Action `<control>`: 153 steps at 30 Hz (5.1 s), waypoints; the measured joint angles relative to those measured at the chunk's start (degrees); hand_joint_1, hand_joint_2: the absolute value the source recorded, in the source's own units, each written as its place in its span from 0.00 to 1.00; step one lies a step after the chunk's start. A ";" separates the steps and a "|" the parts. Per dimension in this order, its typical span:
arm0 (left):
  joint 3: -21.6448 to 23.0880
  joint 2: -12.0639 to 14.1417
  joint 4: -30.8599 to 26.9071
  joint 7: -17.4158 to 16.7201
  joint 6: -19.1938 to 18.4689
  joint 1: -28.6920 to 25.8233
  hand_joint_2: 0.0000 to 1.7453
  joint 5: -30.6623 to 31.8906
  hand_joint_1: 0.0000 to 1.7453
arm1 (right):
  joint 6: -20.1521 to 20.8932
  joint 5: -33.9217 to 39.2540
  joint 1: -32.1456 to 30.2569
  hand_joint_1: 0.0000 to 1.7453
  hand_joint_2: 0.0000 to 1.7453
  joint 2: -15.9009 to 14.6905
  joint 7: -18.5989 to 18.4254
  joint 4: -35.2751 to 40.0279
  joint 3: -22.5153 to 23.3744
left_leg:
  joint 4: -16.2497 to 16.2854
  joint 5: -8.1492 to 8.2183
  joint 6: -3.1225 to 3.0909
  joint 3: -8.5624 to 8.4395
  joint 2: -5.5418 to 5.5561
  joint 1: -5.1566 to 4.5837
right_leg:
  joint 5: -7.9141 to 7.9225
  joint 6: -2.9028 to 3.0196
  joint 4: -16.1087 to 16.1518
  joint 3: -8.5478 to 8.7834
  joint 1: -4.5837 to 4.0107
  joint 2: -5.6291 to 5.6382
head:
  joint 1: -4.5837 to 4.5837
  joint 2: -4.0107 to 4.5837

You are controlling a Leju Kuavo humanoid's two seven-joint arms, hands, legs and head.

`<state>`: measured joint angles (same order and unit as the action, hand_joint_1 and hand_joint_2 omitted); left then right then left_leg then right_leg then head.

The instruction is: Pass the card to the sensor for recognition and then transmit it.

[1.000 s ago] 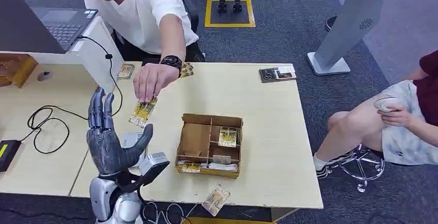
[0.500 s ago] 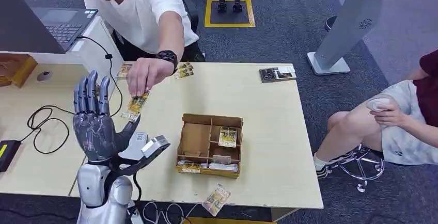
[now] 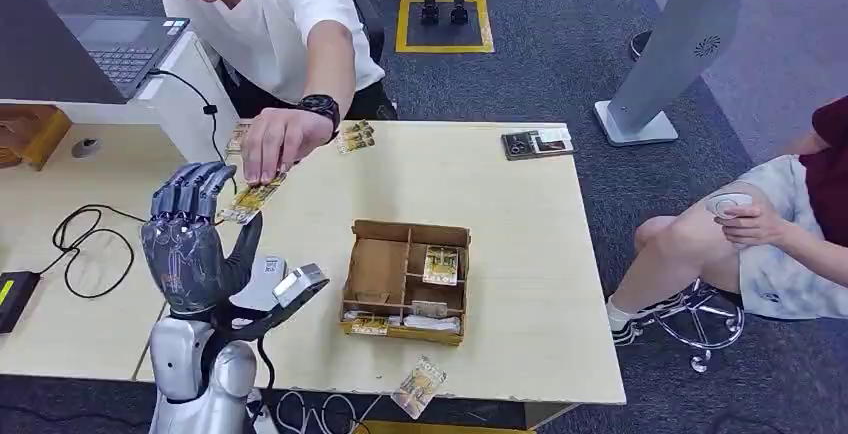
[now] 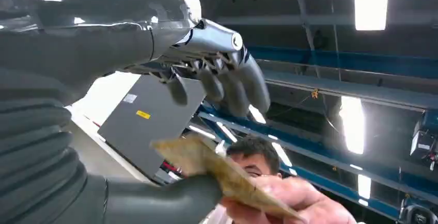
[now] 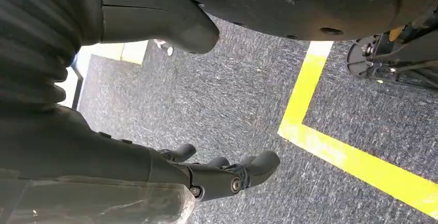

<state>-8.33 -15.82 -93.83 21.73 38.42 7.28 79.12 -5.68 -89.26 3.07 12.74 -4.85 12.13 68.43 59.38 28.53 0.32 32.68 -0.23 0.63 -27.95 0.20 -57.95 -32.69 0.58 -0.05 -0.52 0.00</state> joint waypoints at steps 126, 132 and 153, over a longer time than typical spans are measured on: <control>10.42 15.28 51.23 -12.52 0.00 15.88 1.00 -48.84 1.00 | -1.29 3.52 0.20 0.00 1.00 -0.33 0.68 -0.57 0.11 | 0.00 -0.02 0.01 0.04 0.01 0.01 | 0.01 0.00 -0.02 0.01 0.00 0.00 | 0.00 0.00; 1.43 12.74 51.08 -9.46 0.00 15.85 1.00 -41.07 1.00 | -1.27 3.52 0.21 0.00 1.00 -0.37 0.68 -0.57 0.00 | 0.00 -0.02 0.01 0.04 0.01 0.00 | 0.01 0.00 -0.02 0.01 0.00 0.00 | 0.00 0.00; -19.65 5.66 44.37 -0.04 0.00 15.41 1.00 -23.10 1.00 | -0.92 3.47 0.25 0.00 1.00 -0.37 0.72 -0.57 -0.46 | 0.01 -0.03 0.03 0.05 0.03 0.00 | 0.01 -0.01 -0.02 0.01 0.00 -0.01 | 0.00 0.00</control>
<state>-27.98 -10.17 -49.47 21.69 38.42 22.69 56.02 -6.60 -85.79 3.31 12.37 -4.13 11.56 67.97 59.38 28.50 0.35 32.73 -0.20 0.63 -27.94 0.20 -57.97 -32.67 0.57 -0.06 -0.52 0.00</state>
